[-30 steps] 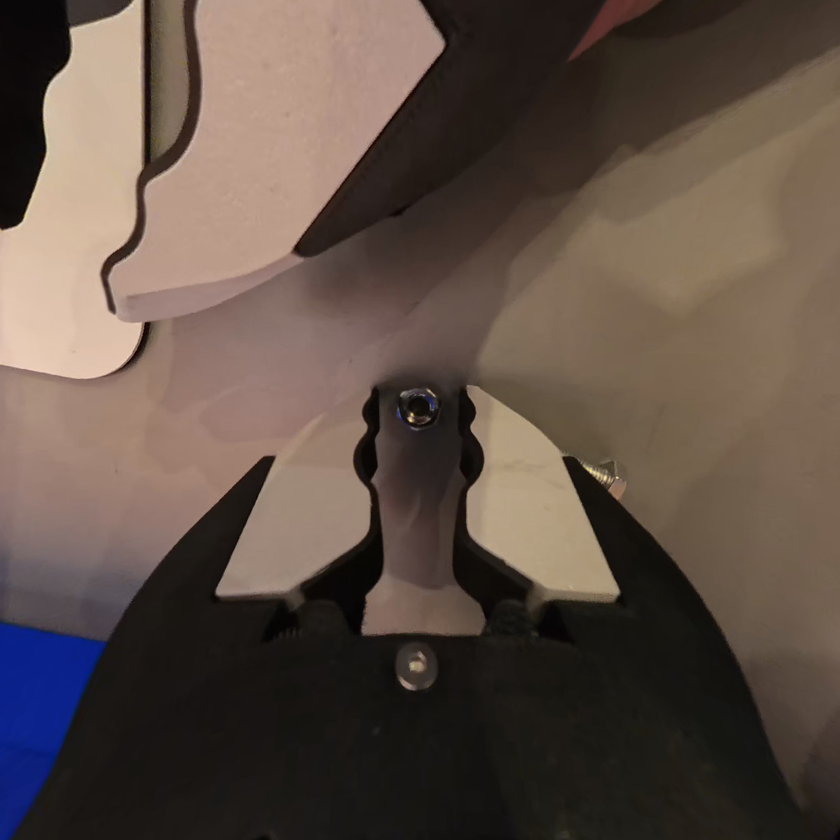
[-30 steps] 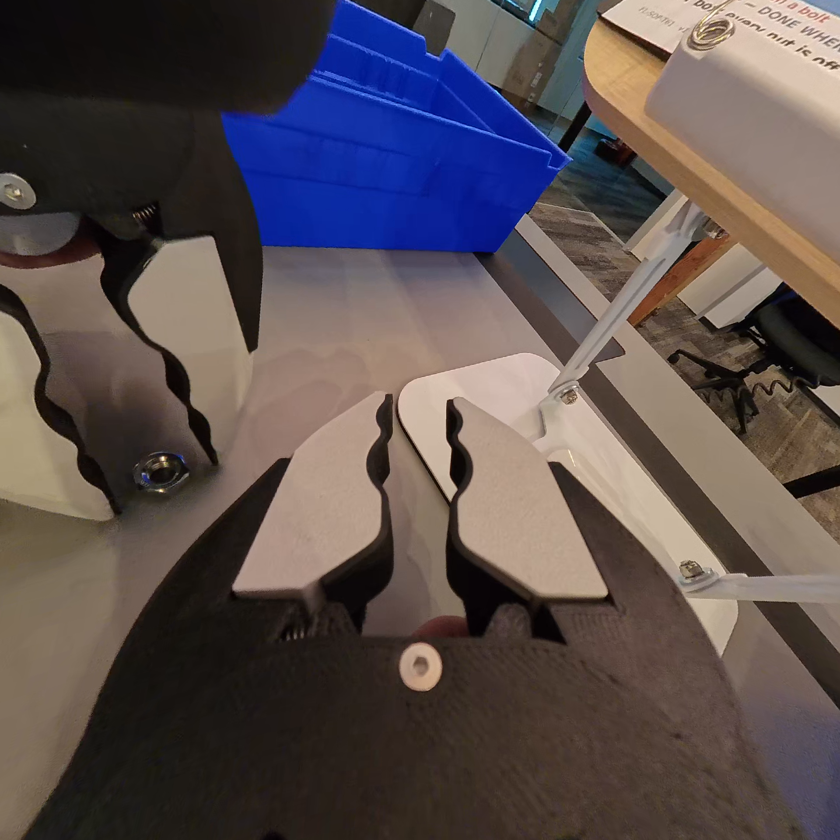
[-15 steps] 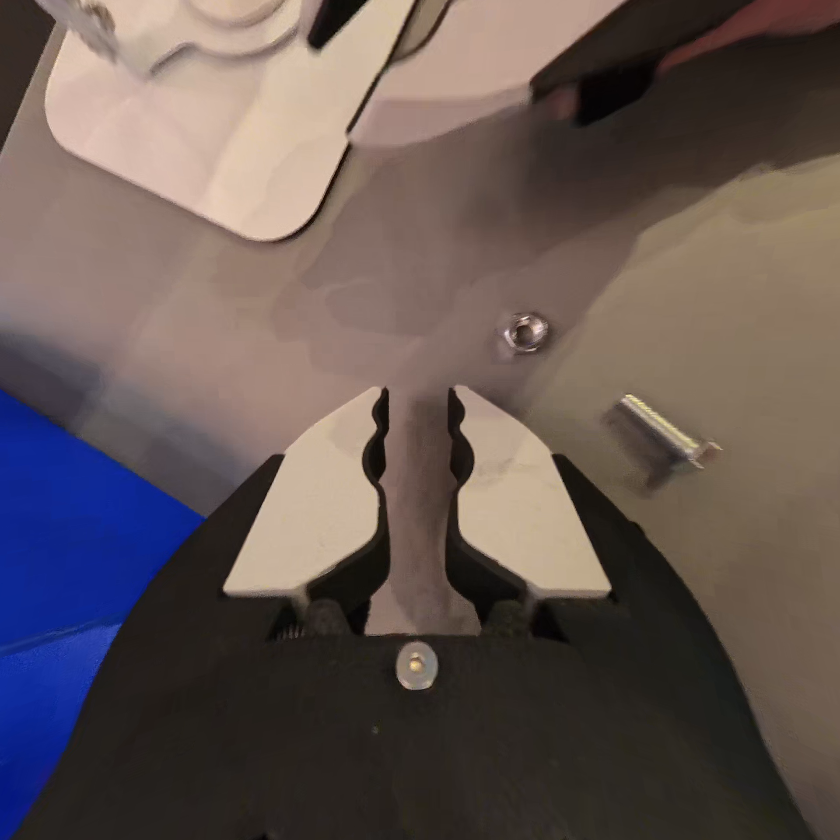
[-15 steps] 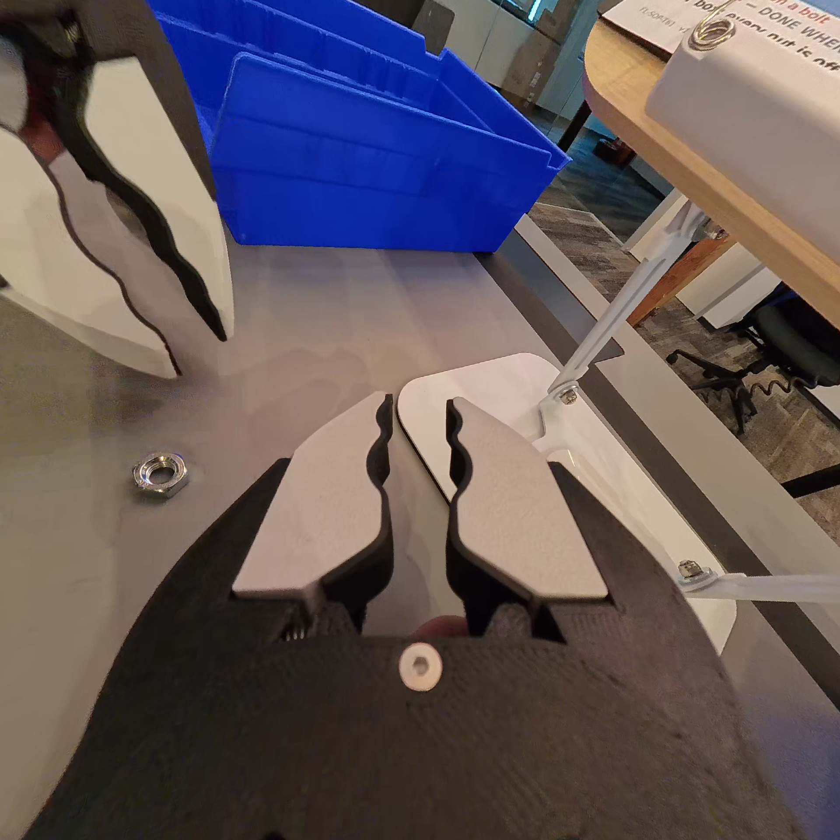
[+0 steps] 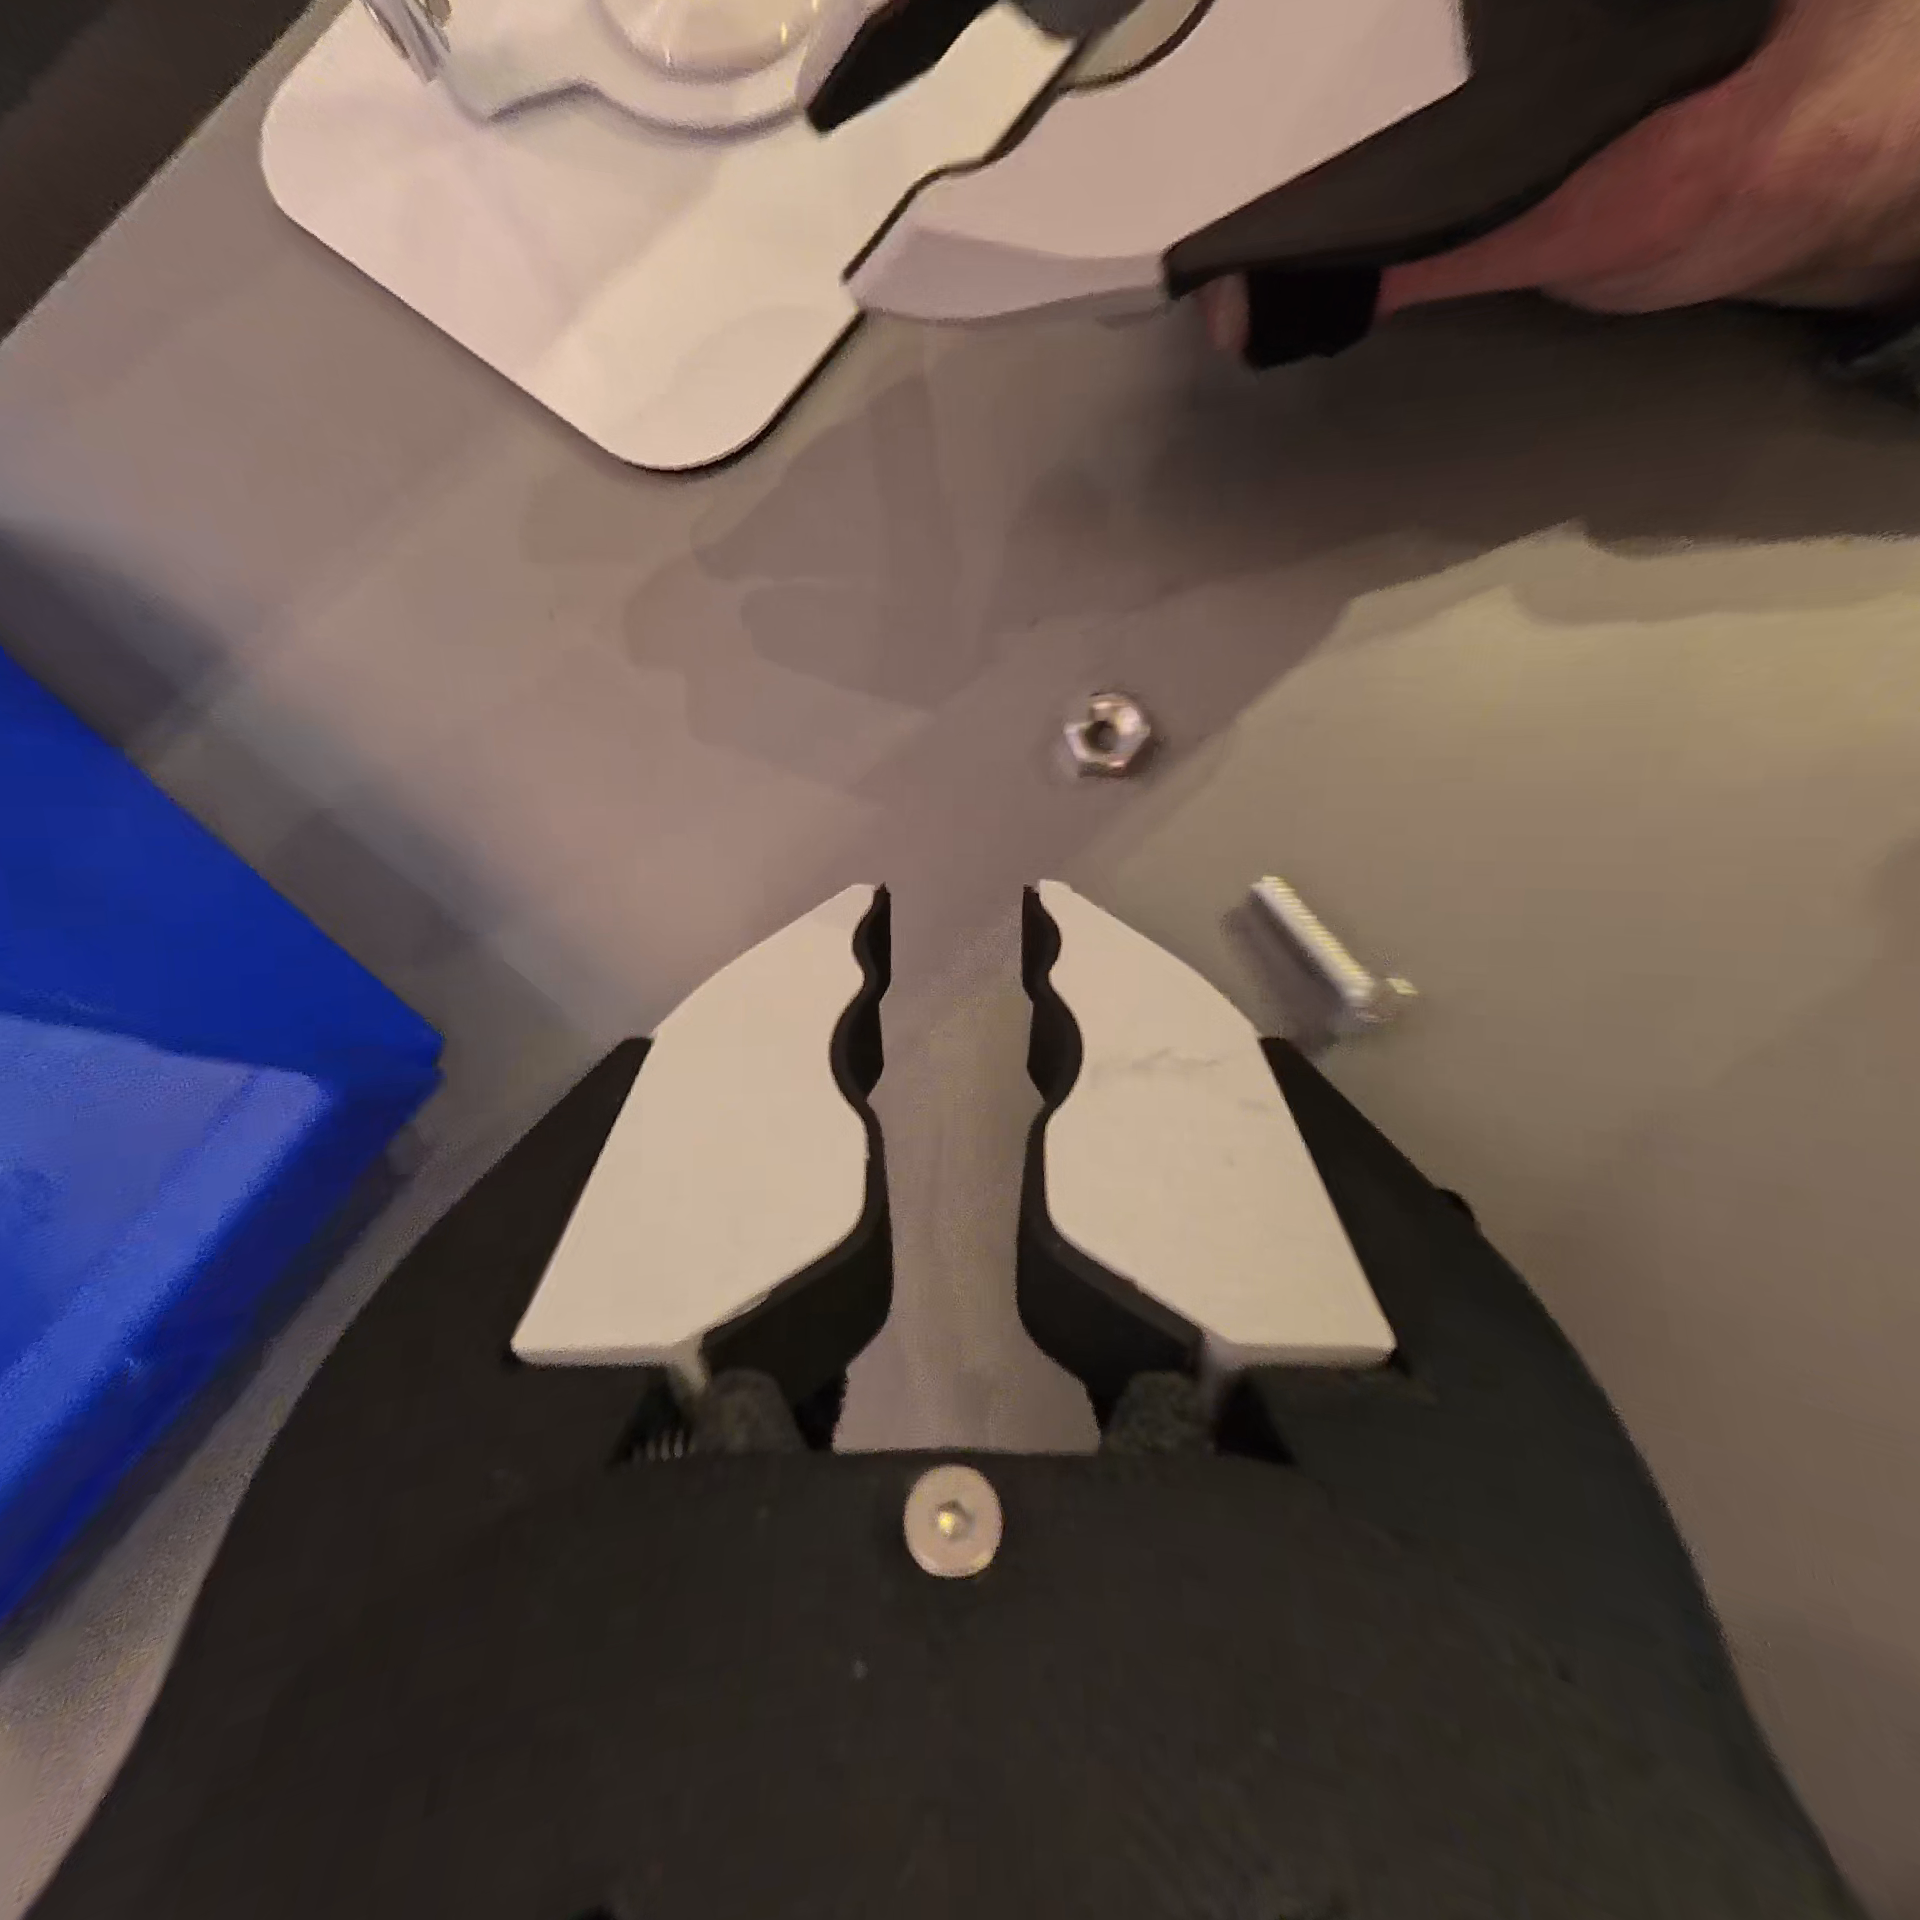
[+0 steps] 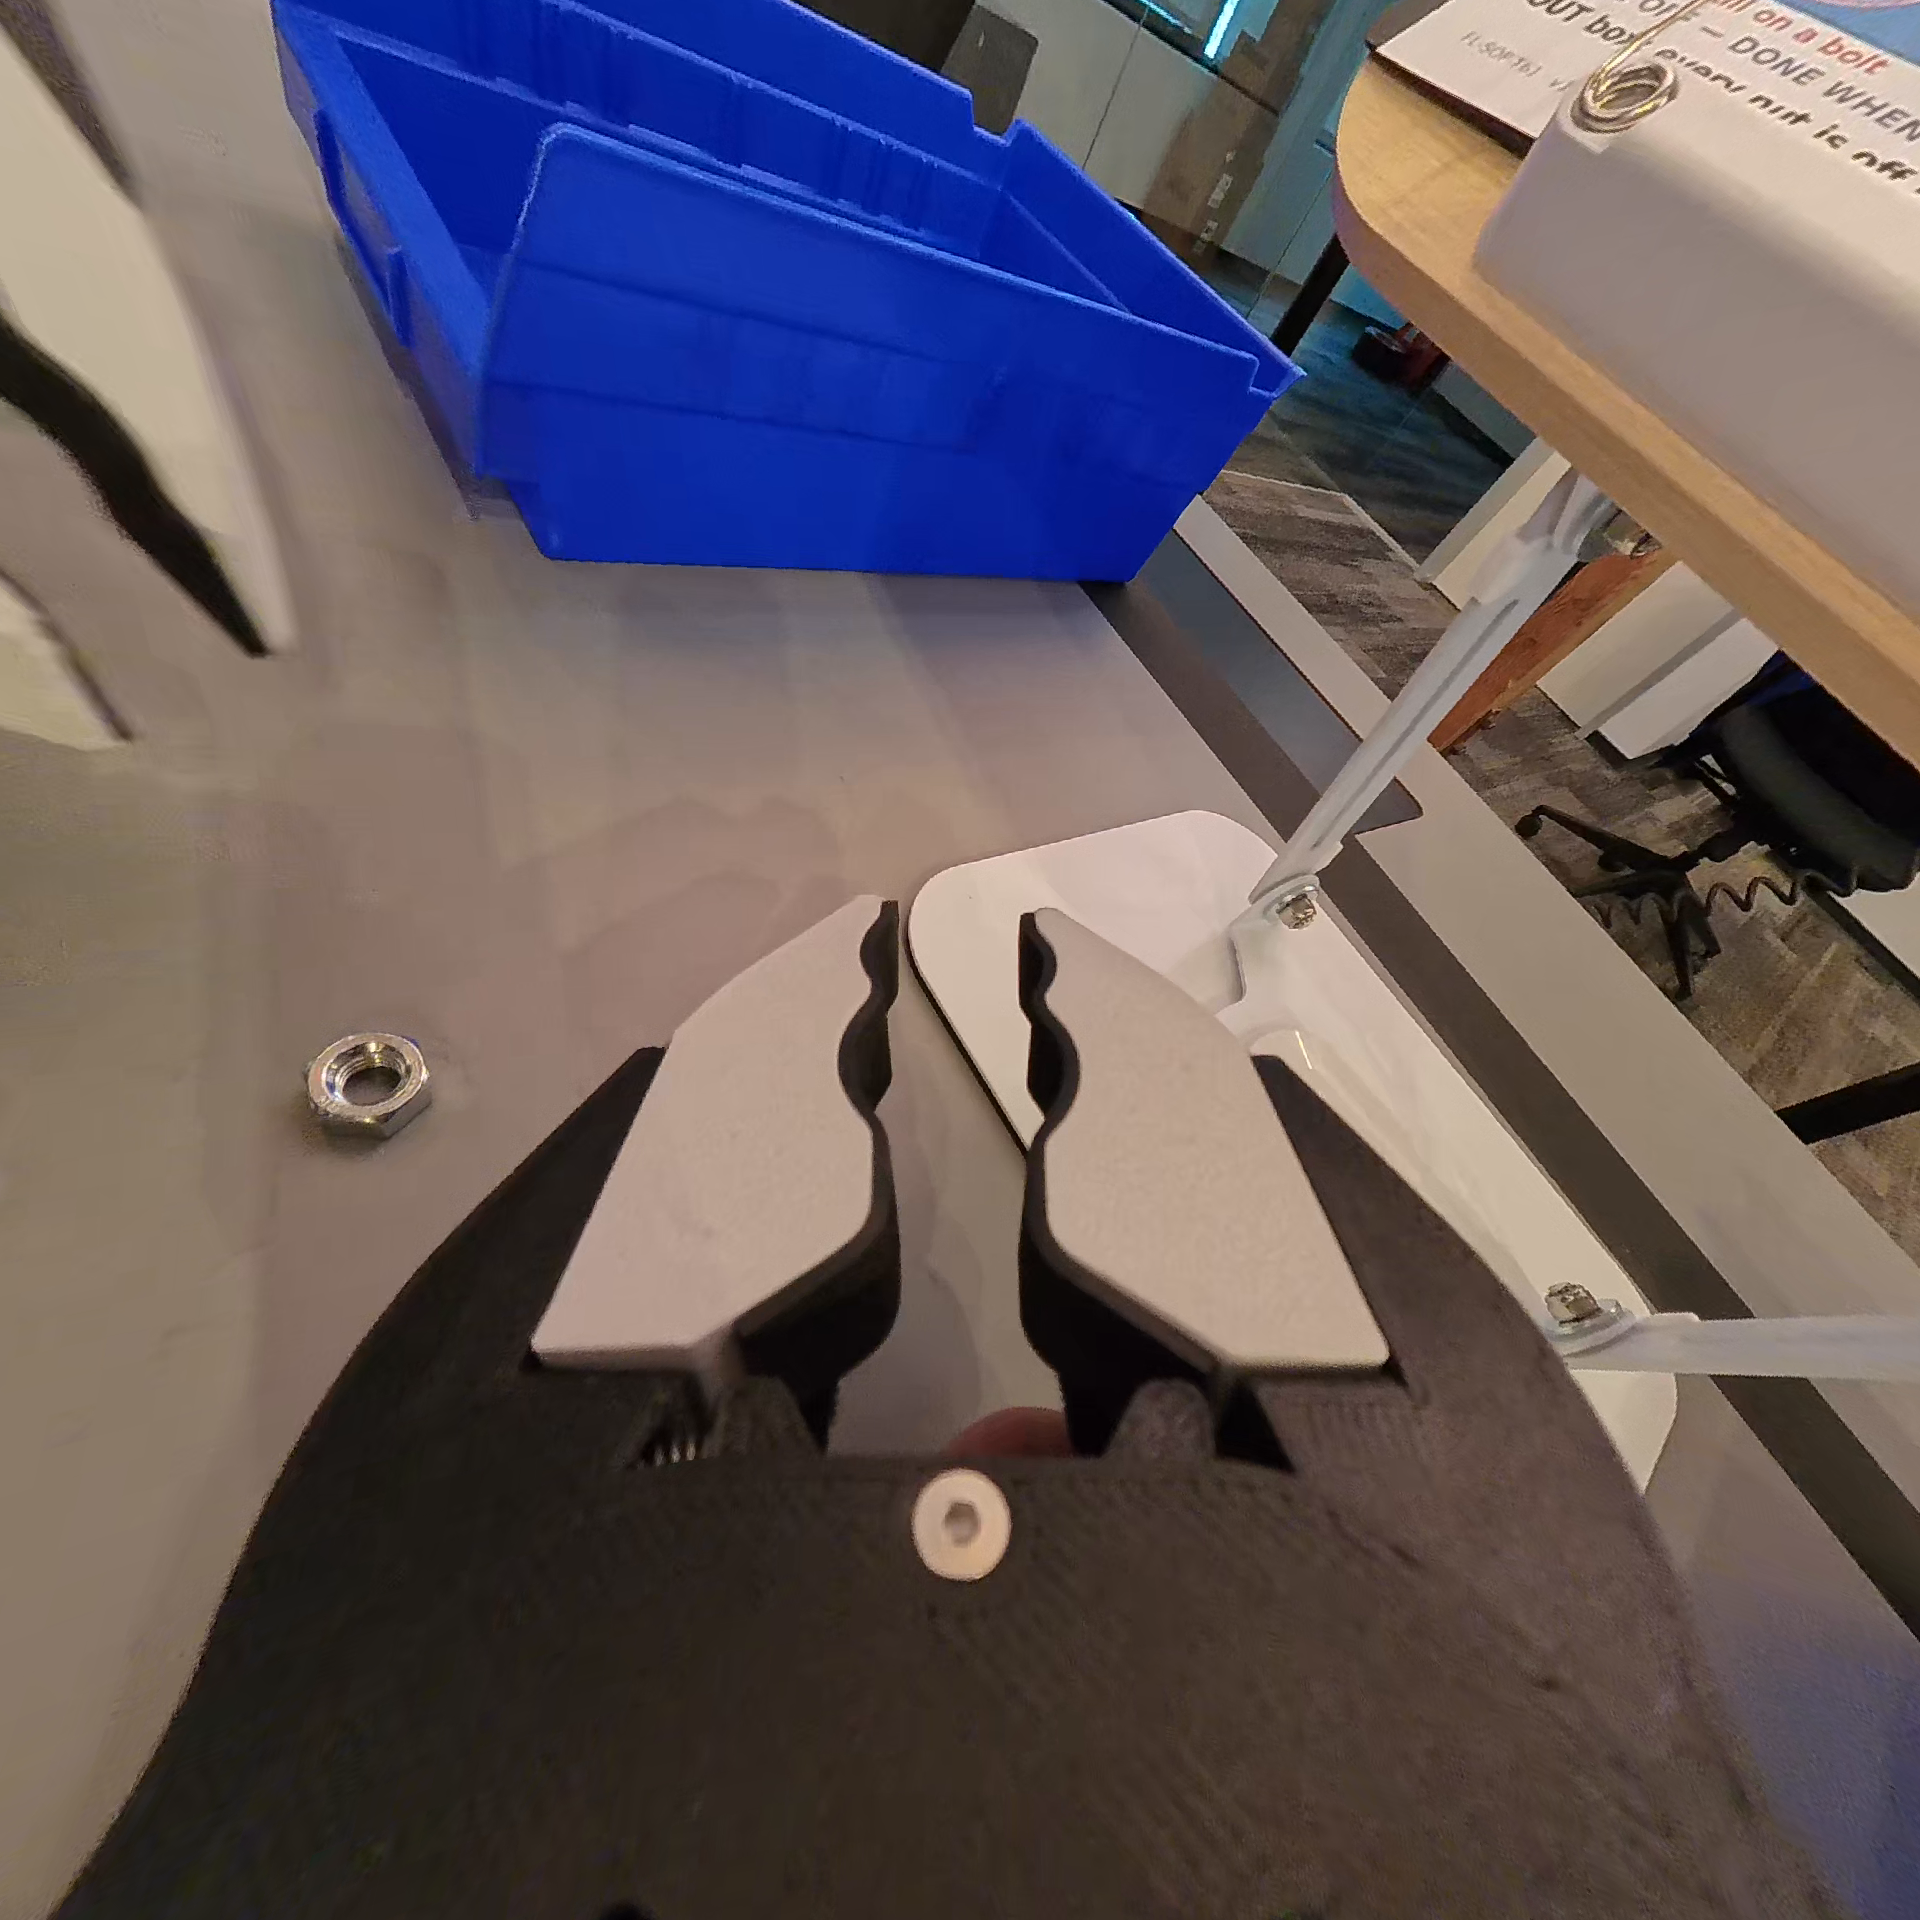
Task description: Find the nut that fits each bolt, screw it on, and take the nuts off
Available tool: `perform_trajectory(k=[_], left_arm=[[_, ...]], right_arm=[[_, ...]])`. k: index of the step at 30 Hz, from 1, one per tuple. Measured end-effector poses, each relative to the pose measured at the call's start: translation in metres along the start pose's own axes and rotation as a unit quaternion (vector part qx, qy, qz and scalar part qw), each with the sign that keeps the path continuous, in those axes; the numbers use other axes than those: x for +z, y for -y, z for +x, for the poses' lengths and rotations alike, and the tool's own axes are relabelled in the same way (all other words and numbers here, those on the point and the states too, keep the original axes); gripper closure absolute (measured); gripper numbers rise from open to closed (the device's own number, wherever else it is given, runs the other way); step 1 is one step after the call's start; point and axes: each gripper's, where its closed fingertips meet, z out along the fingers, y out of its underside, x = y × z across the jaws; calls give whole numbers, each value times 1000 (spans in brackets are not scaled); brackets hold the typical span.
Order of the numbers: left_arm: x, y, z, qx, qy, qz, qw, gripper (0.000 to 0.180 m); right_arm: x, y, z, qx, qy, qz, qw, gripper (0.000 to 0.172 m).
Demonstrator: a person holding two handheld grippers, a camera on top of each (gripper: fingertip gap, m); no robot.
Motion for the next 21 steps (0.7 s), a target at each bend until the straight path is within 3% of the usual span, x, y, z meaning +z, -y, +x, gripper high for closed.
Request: perform_trajectory(k=[6,10,16,21], left_arm=[[-12,-8,46,-87,38,45,994,146],[-11,-8,80,-124,22,90,988,138],[6,-28,86,-140,74,39,987,128],[16,-32,89,-136,81,18,987,133]], right_arm=[[0,1,-4,-8,20,7,1000,150],[-1,1,-3,-10,25,11,1000,150],[-1,1,-4,-16,29,13,999,150],[-1,1,-5,-18,29,13,999,150]])
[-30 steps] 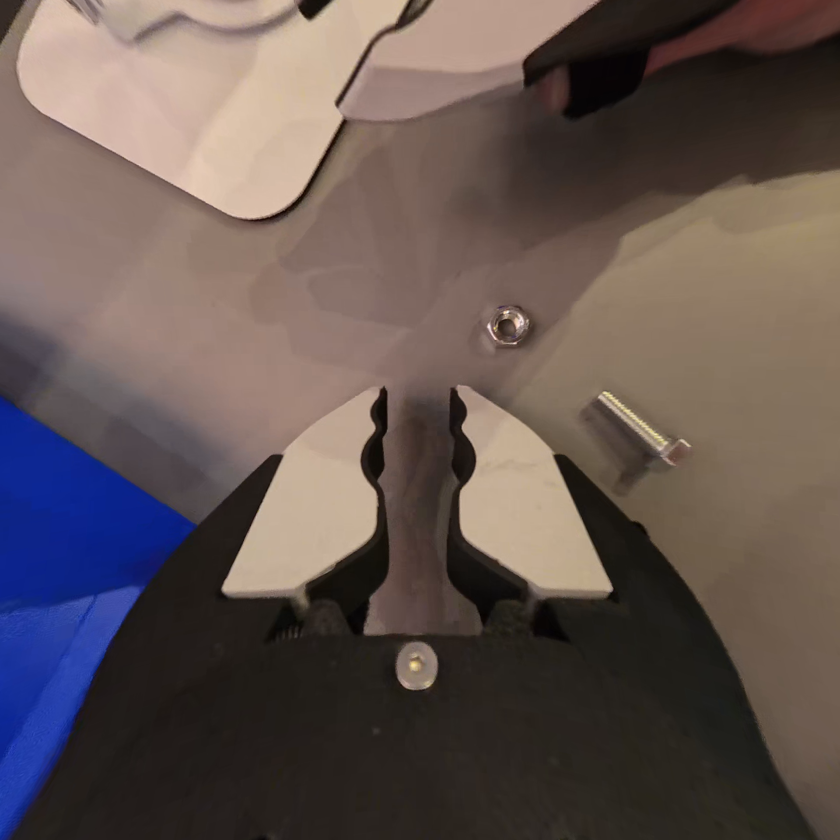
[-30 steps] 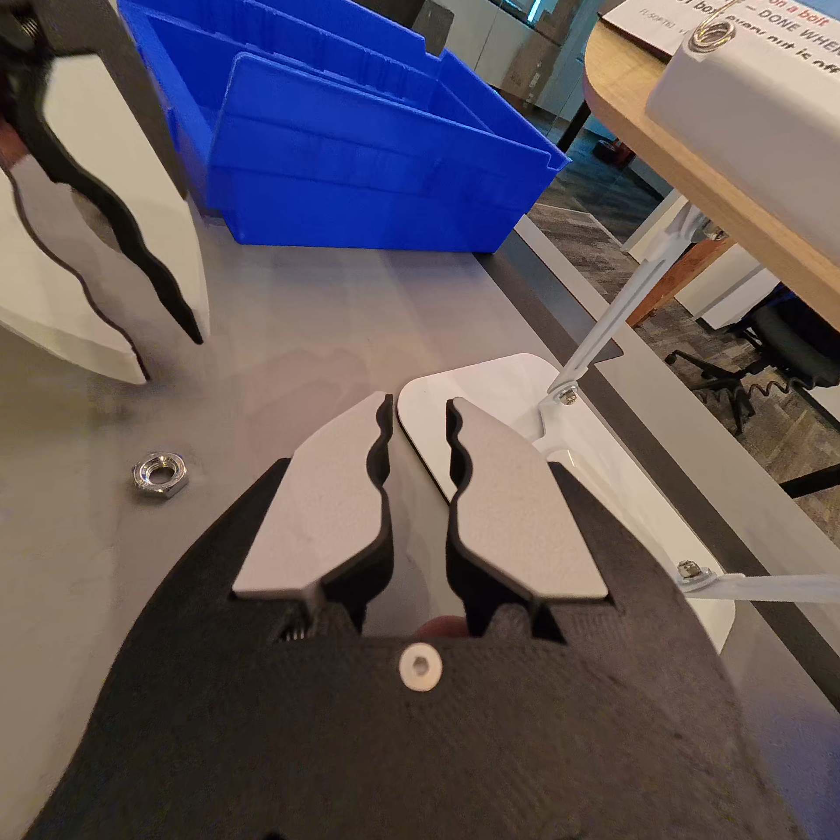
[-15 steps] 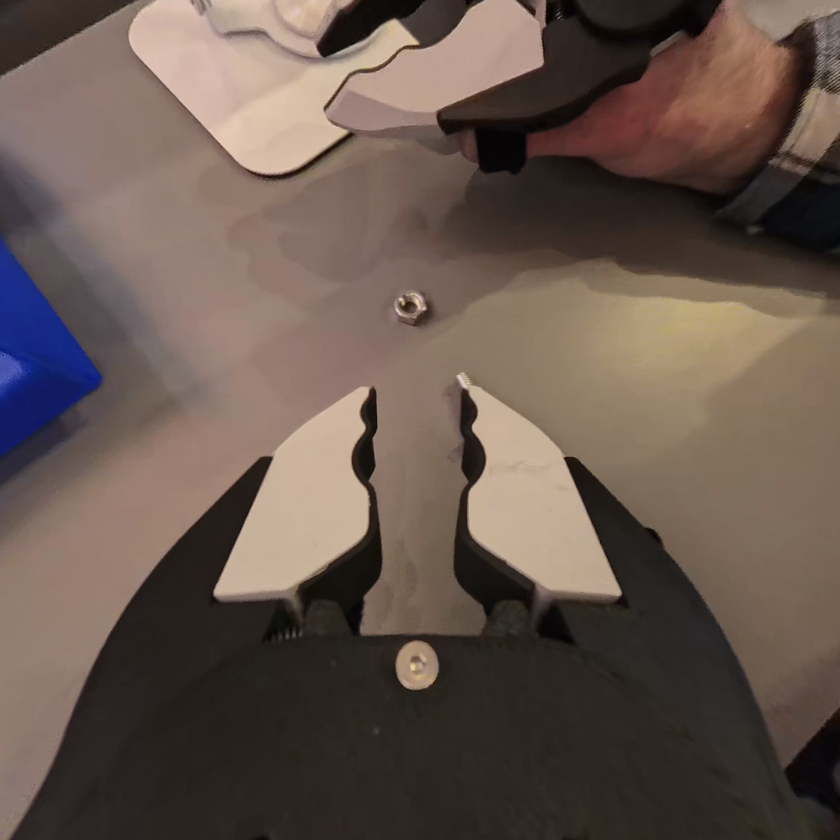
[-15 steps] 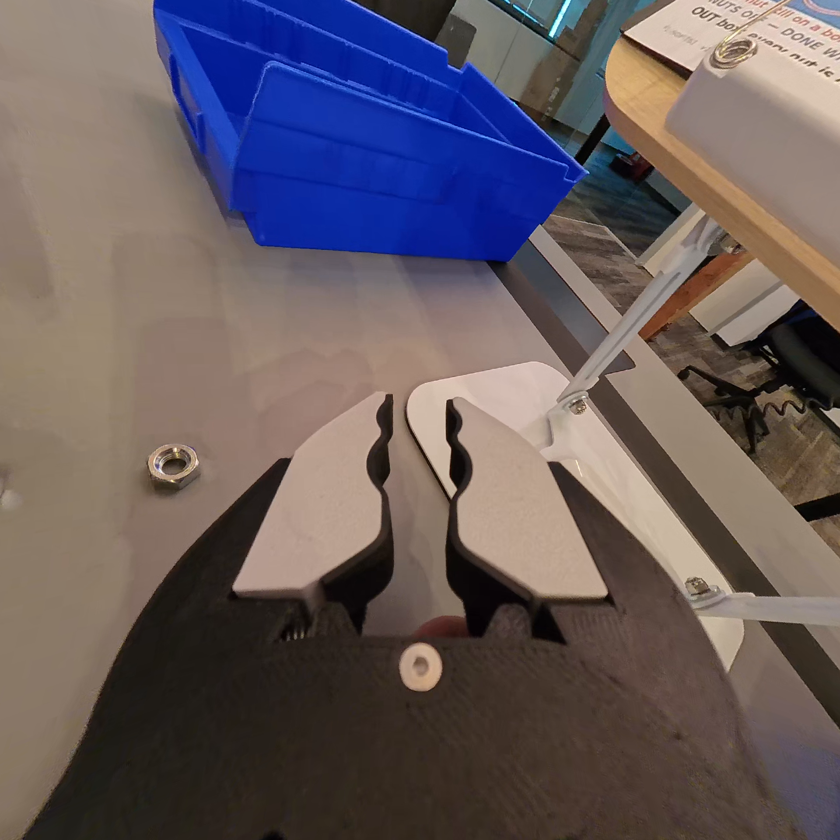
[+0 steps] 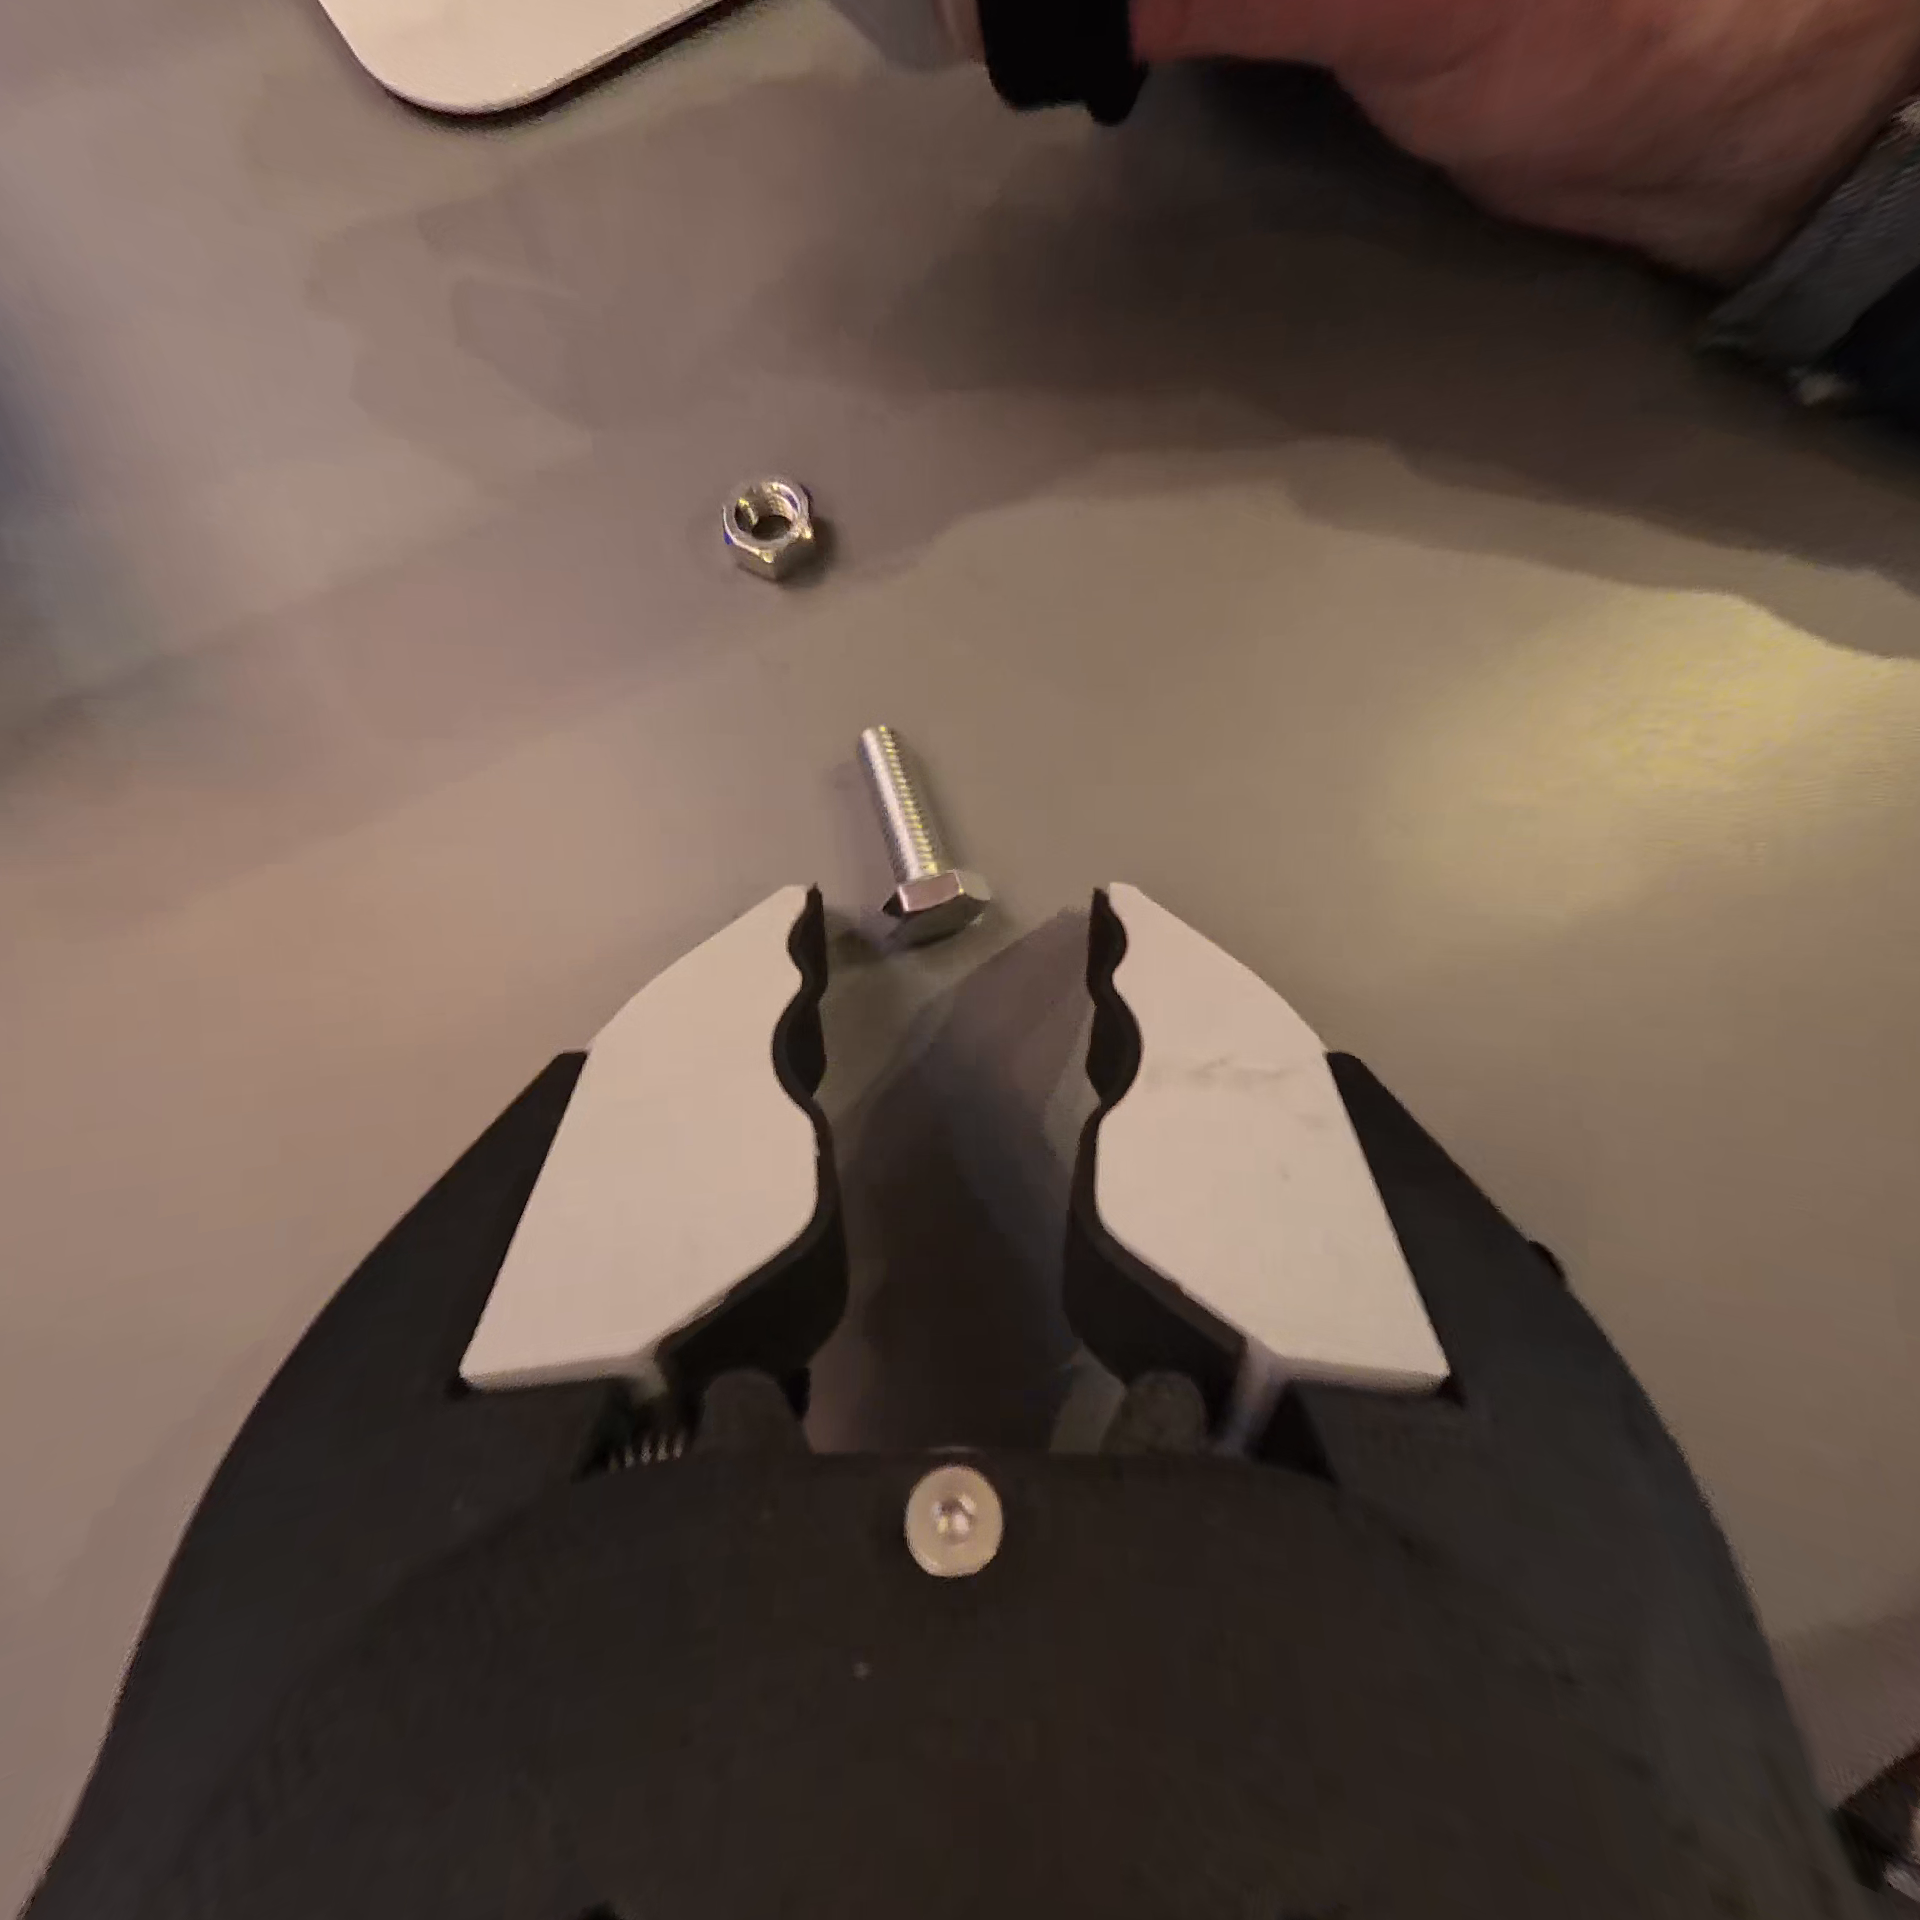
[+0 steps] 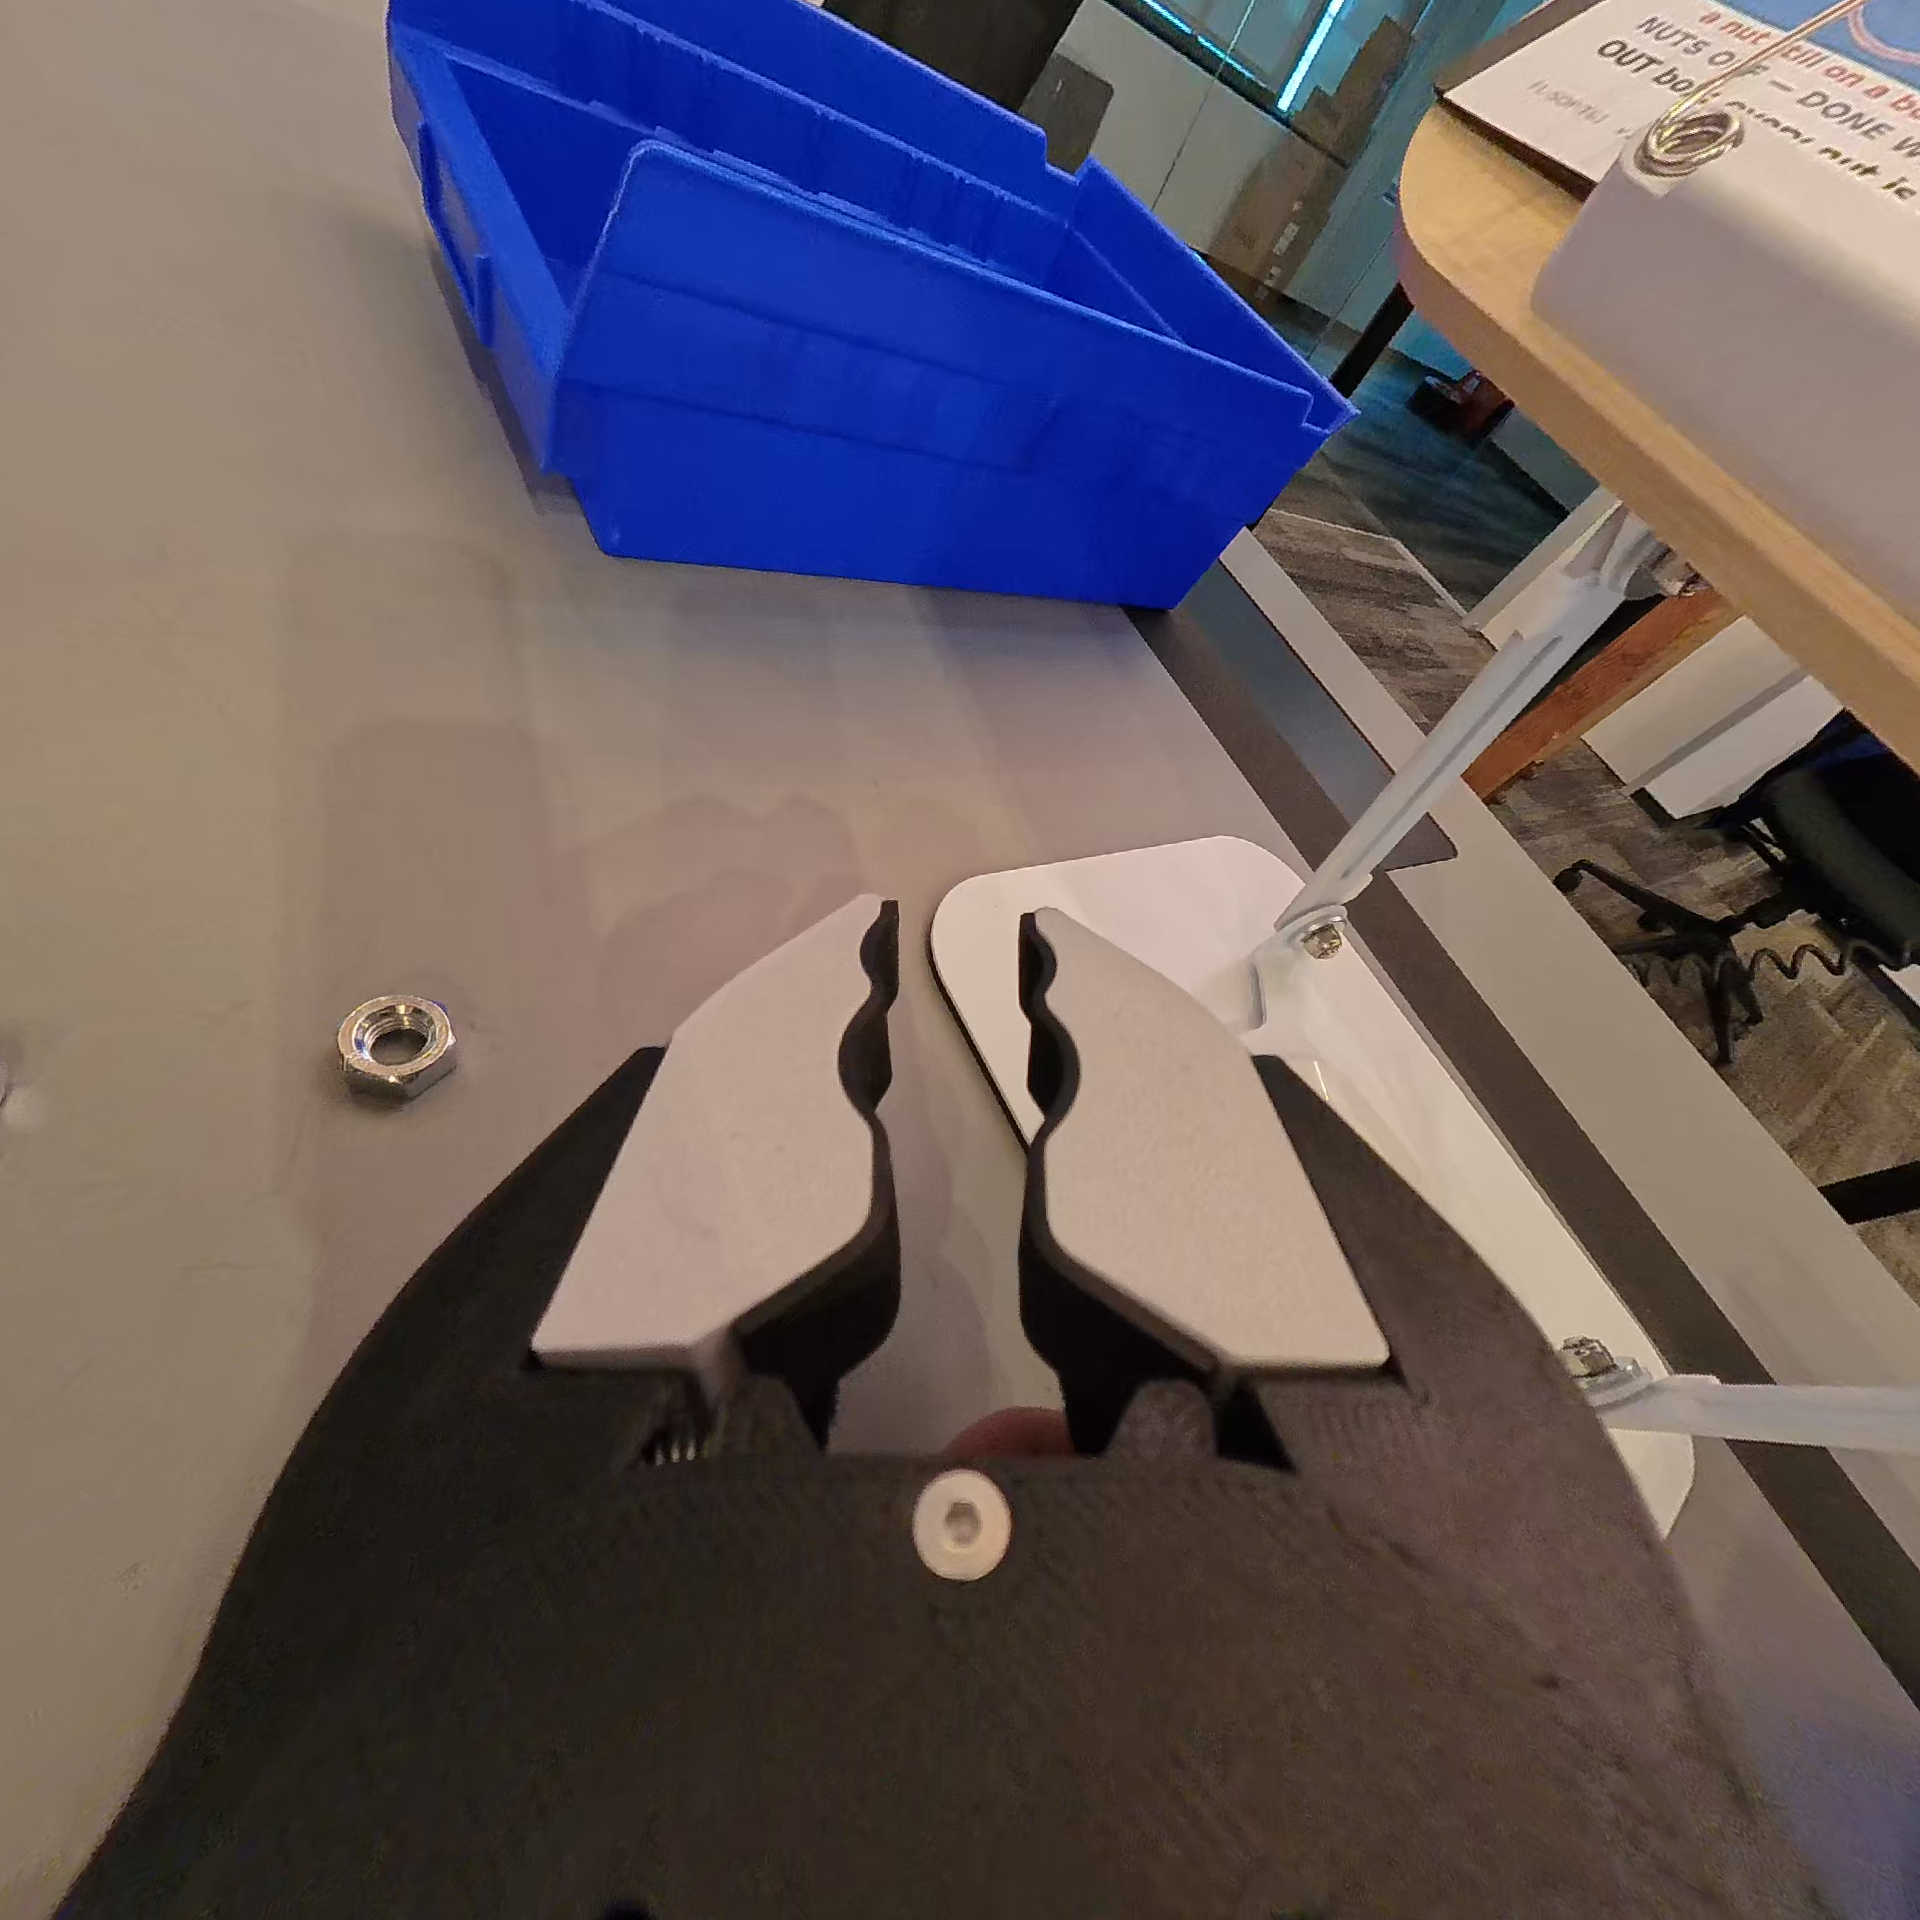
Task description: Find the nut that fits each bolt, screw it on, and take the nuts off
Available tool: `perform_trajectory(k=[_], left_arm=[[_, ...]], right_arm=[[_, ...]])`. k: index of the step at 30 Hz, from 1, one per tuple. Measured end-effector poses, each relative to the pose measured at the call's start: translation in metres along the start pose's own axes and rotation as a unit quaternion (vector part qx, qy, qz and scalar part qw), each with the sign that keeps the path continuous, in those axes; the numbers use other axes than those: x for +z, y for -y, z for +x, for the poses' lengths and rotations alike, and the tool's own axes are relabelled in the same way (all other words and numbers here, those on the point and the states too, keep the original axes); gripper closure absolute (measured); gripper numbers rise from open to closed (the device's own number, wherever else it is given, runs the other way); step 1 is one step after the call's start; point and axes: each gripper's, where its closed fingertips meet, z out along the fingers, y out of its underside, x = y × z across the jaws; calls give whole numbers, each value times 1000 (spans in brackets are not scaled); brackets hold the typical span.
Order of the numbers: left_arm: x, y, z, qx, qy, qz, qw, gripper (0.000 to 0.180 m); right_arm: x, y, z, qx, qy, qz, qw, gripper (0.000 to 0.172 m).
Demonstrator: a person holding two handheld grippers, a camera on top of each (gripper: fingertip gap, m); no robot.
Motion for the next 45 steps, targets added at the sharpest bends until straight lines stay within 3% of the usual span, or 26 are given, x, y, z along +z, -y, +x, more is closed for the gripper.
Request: perform_trajectory(k=[7,10,14,17,20,24,27,30,31,37,43,45], left_arm=[[4,2,-2,-9,4,-5,1000,143],[4,2,-4,-6,0,-5,1000,160],[3,2,-7,-2,-1,-1,1000,161],[-3,10,-23,5,28,31,999,161],[-19,34,-40,-22,27,120,992,161],[-38,63,-55,-45,20,227,973,162],[-45,78,-56,-21,26,268,963,162],[-59,97,-45,21,31,325,945,162],[-65,103,-41,41,36,346,937,162],[-71,120,-20,108,57,383,916,162],[-63,118,-15,118,53,372,919,162],[-60,117,-14,124,56,366,921,162]], right_arm=[[0,0,0,-1,0,-1,1000,150],[0,0,0,-2,0,-1,1000,150],[0,0,0,-4,0,1,1000,150],[-3,4,-1,1,2,15,1000,149],[-14,24,-8,58,47,81,994,147],[-45,66,-27,217,205,222,928,158],[-48,72,-31,302,270,233,884,155],[-46,74,-36,413,333,229,816,138],[-48,77,-38,437,356,233,792,141],[-61,94,-59,483,438,259,712,143],[-68,99,-62,490,477,268,678,154],[-67,98,-61,492,475,264,680,160]])
